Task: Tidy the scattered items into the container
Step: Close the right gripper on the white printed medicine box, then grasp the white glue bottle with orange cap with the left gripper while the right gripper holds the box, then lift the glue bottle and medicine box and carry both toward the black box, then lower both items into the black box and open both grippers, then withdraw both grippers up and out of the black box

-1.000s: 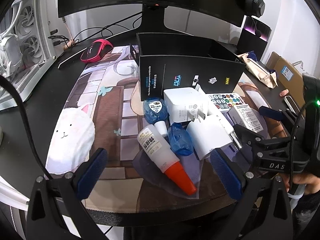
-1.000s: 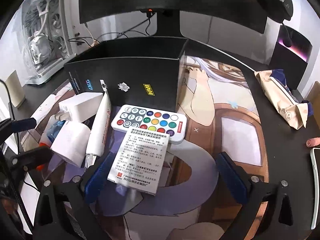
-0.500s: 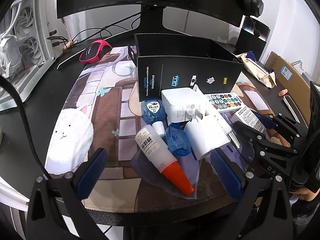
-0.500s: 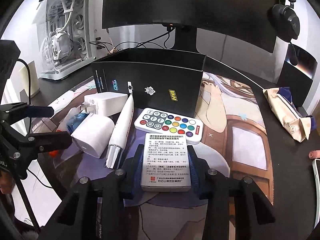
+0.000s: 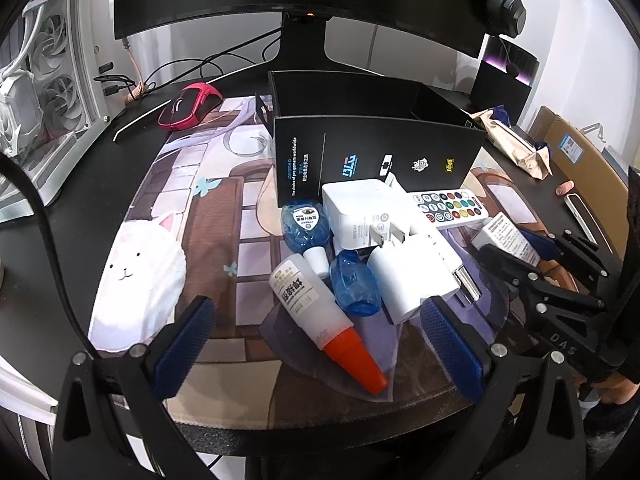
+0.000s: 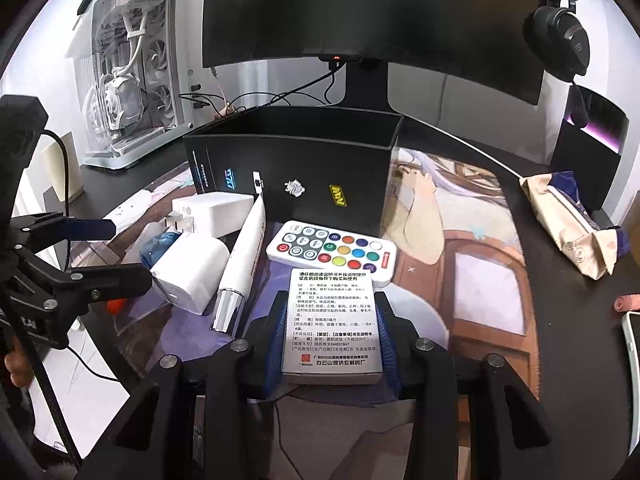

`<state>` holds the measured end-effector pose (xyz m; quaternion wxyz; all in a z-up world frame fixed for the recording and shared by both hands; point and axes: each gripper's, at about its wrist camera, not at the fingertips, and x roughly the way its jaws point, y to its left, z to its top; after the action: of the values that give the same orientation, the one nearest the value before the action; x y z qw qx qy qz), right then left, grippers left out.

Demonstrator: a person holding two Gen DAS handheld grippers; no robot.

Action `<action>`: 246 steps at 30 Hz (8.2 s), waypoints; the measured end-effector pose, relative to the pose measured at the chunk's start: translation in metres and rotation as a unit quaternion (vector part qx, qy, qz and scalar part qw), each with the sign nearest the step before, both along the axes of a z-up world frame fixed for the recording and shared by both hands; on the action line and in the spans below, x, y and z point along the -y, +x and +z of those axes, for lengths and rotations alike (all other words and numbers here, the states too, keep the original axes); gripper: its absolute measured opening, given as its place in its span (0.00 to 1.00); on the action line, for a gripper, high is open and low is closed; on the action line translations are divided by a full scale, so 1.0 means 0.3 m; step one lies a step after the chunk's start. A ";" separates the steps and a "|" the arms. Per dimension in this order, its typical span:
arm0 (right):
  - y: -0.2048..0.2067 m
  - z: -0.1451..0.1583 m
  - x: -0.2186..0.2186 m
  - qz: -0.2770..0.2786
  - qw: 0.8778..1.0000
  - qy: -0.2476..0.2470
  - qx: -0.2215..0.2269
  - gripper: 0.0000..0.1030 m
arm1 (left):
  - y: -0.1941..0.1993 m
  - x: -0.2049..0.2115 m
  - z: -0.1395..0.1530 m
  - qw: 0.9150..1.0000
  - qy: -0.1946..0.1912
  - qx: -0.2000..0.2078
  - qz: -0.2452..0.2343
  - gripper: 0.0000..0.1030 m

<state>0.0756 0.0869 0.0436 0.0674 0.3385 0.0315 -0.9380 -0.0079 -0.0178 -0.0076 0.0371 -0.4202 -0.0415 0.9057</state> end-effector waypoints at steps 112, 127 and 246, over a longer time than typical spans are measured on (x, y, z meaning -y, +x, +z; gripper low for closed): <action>0.052 0.095 -0.041 0.013 0.999 0.007 -0.030 0.39 | 0.098 0.098 0.061 0.993 -0.034 -0.109 -0.034 0.18; 0.038 0.125 -0.056 0.014 0.999 0.001 -0.036 0.39 | 0.093 0.096 0.122 0.991 -0.035 -0.127 -0.036 0.18; -0.103 0.242 -0.078 0.017 1.000 -0.015 -0.021 1.00 | -0.091 0.053 0.147 0.995 -0.049 -0.085 0.000 1.00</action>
<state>0.0448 0.1102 0.1163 0.0873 0.3170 0.0248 -0.9441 -0.0354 -0.0336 0.0367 0.0202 -0.3427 0.0059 0.9392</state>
